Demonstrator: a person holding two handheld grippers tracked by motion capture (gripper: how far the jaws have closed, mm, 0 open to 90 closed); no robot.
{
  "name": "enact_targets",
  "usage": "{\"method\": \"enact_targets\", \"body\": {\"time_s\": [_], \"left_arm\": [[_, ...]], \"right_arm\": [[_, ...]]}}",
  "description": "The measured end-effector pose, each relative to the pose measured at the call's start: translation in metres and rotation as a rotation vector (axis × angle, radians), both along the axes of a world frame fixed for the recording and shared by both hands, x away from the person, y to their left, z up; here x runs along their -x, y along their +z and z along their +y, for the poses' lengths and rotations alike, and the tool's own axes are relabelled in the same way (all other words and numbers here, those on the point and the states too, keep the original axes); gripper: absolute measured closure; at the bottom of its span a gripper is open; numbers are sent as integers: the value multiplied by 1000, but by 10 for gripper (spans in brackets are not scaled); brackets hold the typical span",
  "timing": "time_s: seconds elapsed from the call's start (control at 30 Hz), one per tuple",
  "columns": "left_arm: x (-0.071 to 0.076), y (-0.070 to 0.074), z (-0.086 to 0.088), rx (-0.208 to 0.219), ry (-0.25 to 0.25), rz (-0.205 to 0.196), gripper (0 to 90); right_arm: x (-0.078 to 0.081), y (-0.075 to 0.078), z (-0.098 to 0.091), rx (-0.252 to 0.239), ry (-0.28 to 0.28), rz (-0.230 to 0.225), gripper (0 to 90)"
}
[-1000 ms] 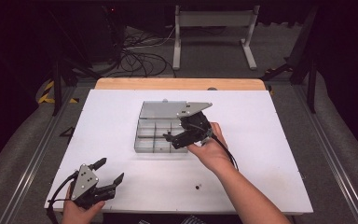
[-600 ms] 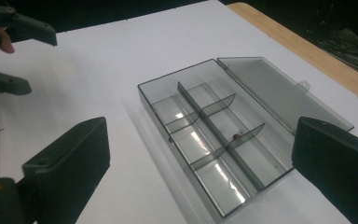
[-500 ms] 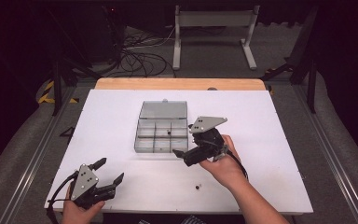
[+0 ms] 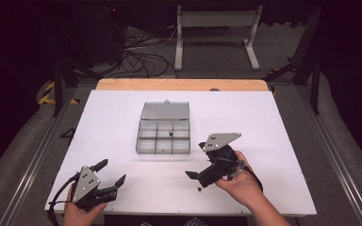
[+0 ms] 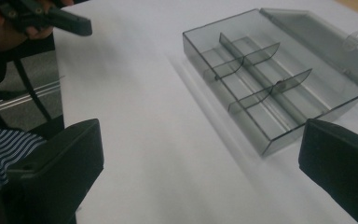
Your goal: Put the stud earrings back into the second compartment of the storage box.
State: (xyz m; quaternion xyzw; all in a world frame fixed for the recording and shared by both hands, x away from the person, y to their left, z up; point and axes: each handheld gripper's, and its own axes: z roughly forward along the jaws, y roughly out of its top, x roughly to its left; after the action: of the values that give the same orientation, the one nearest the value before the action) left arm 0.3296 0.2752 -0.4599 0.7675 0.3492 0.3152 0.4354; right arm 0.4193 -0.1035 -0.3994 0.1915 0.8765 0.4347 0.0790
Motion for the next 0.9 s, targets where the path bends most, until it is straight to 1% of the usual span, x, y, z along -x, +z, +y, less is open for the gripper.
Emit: {"method": "enact_targets", "body": {"time_s": [0.1,0.17,0.27,0.4,0.47,0.5,0.57,0.73,0.8,0.9], "left_arm": [[0,0,-1,1,0,4,235],[0,-1,-1,0,-1,5,235],[0,0,-1,-1,-1,4,234],[0,0,-1,3,-2,5,235],[0,0,-1,3,-2,6,234],[0,0,-1,2,-2,6,234],[0,0,-1,3,-3,5,234],[0,0,0,2,-2,5,234],[0,0,0,3,-2,5,234],[0,0,-1,2,-3,6,234]], "right_arm": [[4,-4,-2,38,3,6,24],[7,-7,-2,67,10,12,53],[8,-12,1,107,27,58,123],[9,-20,6,201,53,93,212],[10,-24,9,248,59,100,247],[10,-26,11,263,62,101,264],[10,-30,13,297,67,119,294],[11,-38,19,364,74,137,348],[11,-41,20,392,81,138,368],[10,-45,20,420,78,149,397]]}}
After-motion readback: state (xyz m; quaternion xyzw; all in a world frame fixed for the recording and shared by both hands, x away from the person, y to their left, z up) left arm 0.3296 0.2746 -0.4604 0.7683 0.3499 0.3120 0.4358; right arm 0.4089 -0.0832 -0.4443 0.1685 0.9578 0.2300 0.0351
